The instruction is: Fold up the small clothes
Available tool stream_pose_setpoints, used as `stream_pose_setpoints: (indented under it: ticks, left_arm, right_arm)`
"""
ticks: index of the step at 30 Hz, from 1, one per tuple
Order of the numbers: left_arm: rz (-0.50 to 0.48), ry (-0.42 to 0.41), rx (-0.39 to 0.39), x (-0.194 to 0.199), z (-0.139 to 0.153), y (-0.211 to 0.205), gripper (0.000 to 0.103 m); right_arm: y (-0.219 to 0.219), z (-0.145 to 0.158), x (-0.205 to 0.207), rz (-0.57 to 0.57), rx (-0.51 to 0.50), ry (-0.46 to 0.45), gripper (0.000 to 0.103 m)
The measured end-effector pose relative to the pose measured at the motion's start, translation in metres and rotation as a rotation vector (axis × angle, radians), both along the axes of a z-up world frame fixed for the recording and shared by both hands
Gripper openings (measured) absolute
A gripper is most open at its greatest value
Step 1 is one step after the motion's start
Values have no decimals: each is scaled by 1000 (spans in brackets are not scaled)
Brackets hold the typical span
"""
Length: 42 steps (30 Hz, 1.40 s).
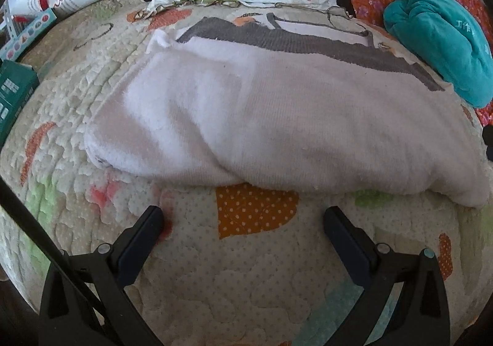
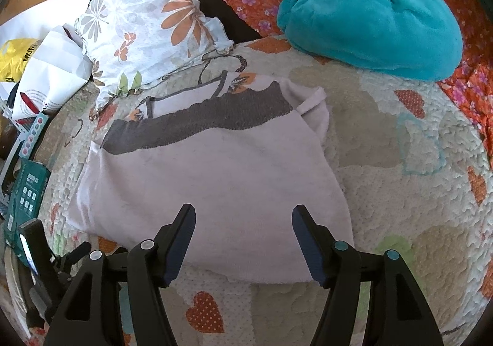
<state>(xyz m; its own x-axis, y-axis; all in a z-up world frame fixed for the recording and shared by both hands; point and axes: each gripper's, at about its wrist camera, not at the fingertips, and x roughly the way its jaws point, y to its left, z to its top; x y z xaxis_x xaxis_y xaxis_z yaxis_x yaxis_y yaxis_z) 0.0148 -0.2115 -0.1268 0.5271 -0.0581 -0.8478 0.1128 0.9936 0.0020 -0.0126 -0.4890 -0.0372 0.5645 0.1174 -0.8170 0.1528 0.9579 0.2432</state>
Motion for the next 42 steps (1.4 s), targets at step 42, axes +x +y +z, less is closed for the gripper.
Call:
stream_pose_setpoints:
  ticks: [42]
  left_arm:
    - [21,-73,-30,1,36,16,103]
  right_arm:
    - [-34,-38,137,83,-162,1,61]
